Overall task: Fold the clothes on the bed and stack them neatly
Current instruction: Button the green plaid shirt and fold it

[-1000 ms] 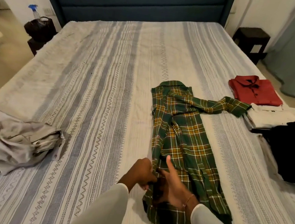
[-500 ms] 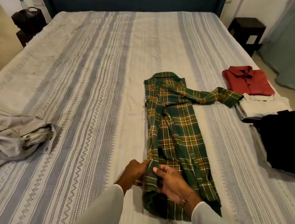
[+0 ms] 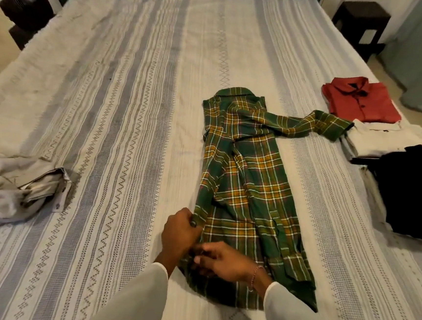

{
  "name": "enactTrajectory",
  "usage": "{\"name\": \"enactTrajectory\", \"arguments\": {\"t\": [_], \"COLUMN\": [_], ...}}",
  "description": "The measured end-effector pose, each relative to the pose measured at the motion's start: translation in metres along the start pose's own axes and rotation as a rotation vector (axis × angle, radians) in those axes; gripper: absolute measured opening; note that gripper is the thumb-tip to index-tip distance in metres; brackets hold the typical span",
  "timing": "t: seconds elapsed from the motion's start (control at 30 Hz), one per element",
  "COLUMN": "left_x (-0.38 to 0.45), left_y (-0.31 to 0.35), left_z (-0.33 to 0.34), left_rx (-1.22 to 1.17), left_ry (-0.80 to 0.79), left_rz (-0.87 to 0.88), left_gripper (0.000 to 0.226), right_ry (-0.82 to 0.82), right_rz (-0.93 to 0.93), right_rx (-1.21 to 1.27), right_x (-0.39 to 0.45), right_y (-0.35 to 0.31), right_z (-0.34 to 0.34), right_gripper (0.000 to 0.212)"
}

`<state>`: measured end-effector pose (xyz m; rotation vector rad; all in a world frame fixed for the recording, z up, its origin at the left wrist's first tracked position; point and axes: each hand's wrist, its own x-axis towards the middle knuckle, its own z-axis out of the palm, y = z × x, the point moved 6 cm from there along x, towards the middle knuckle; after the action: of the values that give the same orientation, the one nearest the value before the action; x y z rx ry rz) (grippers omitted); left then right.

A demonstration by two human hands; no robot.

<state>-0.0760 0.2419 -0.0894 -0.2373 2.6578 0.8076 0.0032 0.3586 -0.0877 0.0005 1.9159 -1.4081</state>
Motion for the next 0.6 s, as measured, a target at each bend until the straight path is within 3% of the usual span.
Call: {"name": "enactTrajectory", "arguments": {"t": [0.07, 0.17, 0.23, 0.43, 0.6], "left_x": [0.007, 0.013, 0.010, -0.012, -0.029], "left_y": [-0.007, -0.020, -0.027, -0.020, -0.010], "left_z": [-0.010, -0.018, -0.018, -0.019, -0.021], "left_rx": [0.018, -0.039, -0.024, 0.161, 0.185], "left_ry": [0.031, 0.036, 0.018, 0.052, 0.111], "left_rz": [-0.026, -0.087, -0.098, -0.065, -0.059], "left_gripper": [0.029, 0.032, 0.039, 0.043, 0.026], "right_ry": [0.100, 0.617, 0.798, 0.526, 0.498], "right_rz": [-0.059, -0.098, -0.092, 0.006, 0.155], "right_rx": [-0.040, -0.262, -0.445, -0.775, -0.881], "right_x": [0.008, 0.025, 0.035, 0.083, 0.097], "right_y": [0.003, 0.009, 0.004, 0.012, 0.026], "right_z": [-0.011, -0.058, -0.080, -0.072, -0.059], "right_gripper": [0.027, 0.026, 0.029, 0.065, 0.107]}}
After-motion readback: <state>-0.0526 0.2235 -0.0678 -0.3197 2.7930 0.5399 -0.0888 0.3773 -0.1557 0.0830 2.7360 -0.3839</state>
